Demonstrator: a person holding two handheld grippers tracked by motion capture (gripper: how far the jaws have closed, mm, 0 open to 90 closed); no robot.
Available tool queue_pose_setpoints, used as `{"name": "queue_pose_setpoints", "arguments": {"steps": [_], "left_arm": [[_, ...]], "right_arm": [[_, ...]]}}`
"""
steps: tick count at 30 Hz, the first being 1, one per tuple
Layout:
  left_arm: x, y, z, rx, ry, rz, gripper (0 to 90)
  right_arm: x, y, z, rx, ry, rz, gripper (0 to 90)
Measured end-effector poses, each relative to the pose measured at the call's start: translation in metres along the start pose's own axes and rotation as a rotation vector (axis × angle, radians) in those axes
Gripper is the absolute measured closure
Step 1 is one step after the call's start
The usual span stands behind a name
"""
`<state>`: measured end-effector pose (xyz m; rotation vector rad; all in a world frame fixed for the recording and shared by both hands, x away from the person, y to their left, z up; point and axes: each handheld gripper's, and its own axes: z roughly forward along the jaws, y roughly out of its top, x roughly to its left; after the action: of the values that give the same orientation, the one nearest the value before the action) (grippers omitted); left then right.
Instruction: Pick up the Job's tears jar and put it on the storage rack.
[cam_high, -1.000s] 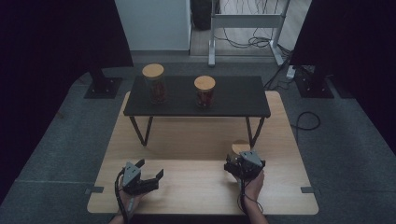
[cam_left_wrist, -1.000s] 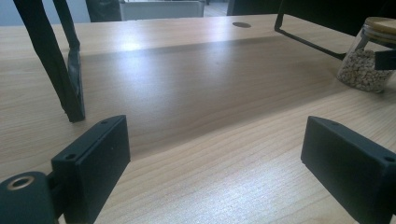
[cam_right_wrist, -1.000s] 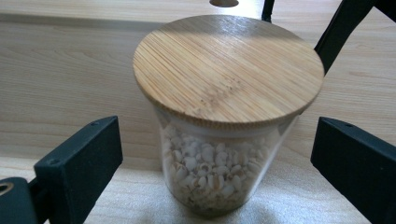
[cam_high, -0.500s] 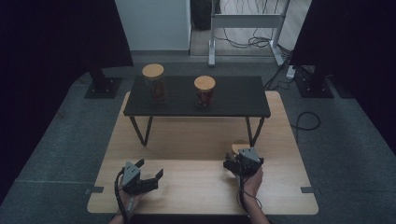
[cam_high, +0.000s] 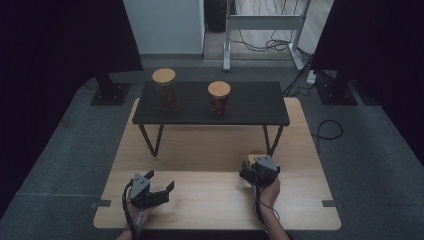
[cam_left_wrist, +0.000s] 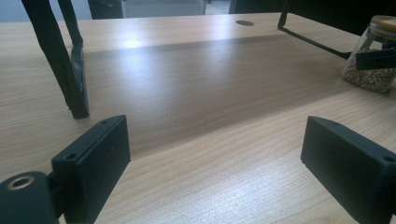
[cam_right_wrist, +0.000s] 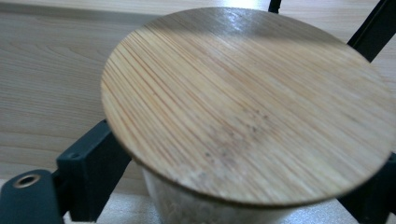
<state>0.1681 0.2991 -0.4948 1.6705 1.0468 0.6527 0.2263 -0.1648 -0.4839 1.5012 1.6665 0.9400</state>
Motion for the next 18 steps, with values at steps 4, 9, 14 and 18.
{"name": "queue_pose_setpoints", "arguments": {"steps": [4,9,14,18], "left_arm": [[0.0000,0.0000,0.0000,0.000,0.000,0.000,7.6],[-0.0002,0.0000,0.0000,0.000,0.000,0.000,7.6],[-0.0001,0.0001,-0.0002,0.000,-0.001,0.000,7.7],[0.0000,0.0001,-0.0004,-0.001,-0.001,0.001,7.7]], "right_arm": [[-0.0005,-0.0001,0.0003,-0.002,-0.004,0.002,17.1],[0.0008,-0.0005,-0.0007,-0.005,-0.005,0.000,24.2],[-0.0001,-0.0008,-0.0008,-0.006,-0.003,0.006,24.7],[-0.0012,-0.0006,-0.0008,-0.006,0.001,0.010,24.9]]}}
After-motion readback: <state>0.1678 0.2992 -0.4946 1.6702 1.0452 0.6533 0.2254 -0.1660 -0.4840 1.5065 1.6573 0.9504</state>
